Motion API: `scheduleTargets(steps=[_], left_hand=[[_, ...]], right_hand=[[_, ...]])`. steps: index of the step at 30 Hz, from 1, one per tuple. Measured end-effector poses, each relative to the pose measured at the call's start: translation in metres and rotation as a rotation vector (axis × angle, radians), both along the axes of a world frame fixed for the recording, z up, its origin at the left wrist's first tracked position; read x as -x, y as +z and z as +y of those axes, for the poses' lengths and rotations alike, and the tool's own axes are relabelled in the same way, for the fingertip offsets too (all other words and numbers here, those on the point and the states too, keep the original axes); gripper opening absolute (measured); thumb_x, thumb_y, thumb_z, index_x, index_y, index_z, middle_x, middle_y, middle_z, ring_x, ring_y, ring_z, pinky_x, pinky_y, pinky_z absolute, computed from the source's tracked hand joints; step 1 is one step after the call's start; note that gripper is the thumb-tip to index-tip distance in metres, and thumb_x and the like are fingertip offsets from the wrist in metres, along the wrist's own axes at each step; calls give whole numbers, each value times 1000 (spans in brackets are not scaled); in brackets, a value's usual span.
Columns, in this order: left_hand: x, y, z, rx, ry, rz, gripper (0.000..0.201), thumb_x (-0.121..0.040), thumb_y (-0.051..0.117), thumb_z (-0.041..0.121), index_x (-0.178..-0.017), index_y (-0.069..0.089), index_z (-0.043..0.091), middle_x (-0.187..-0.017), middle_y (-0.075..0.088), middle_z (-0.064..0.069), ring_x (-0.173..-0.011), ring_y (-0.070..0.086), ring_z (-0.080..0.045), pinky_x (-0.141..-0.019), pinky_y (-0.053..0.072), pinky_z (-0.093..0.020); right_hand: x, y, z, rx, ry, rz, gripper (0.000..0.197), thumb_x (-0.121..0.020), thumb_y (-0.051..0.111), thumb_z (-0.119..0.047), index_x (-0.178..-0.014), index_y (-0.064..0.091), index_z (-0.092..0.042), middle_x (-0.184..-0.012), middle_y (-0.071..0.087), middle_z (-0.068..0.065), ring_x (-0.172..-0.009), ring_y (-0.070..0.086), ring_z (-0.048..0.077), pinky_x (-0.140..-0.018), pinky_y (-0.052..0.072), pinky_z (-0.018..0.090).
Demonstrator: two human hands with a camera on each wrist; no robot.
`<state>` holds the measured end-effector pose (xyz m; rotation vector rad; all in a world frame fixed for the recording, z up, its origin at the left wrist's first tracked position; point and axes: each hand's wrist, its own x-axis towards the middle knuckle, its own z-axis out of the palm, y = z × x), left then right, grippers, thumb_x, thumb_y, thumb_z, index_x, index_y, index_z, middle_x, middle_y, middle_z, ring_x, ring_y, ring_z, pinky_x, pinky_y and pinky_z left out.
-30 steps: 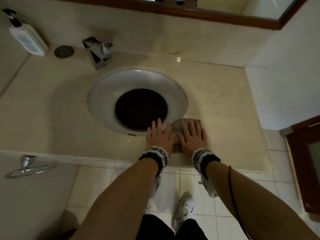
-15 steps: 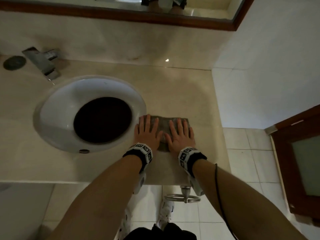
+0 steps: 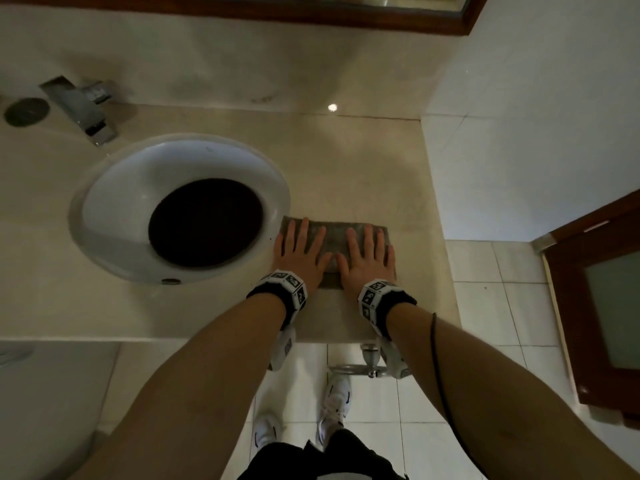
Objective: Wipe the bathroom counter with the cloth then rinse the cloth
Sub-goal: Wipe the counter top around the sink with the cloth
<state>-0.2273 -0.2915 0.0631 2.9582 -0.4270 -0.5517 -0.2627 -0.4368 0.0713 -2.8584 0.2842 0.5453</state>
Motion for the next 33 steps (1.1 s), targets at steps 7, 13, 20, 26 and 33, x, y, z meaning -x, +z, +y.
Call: scheduleTargets(steps=[7,13,20,26,33], left_hand=[[49,4,17,1,-56,32,61,-98,13,55,-151,-10,34,-158,-24,-5,-145,-21,-29,-117,-13,-47],[90,5,7,33,-122,42,62,-99,17,52,-151,-11,33,-158,-25,-7,-145,-22,-30,-115,-14,-49],[99,7,-22,38,-237,74,62,-99,14,55,-150,-13,33,-158,-26,-6,-145,-24,-27,-114,-16,-46],[77,6,-60,23,-308,73,58,-100,12,52,-151,-10,34,-158,-26,-2,-145,-24,-24,-118,-13,-44],[17,7,-107,1,-288,105,60,-99,11,54,-151,-9,33,-158,-25,1,-145,-23,-21,-117,-12,-41]], right_hand=[[54,0,22,-6,-82,31,64,-99,14,-56,-153,-11,-32,-159,-24,5,-146,-23,26,-116,-14,45],[104,-3,22,38,-169,-1,63,-99,16,-53,-154,-7,-31,-160,-20,5,-147,-20,26,-118,-11,44],[124,3,-5,78,-208,22,63,-100,17,-50,-154,-7,-28,-161,-18,6,-147,-18,24,-119,-10,41],[96,7,-36,-19,-199,25,64,-98,20,-42,-153,-9,-28,-160,-19,4,-147,-19,21,-119,-11,38],[41,7,-92,-55,-95,60,59,-101,16,-44,-152,-10,-33,-160,-21,0,-147,-21,18,-119,-13,38]])
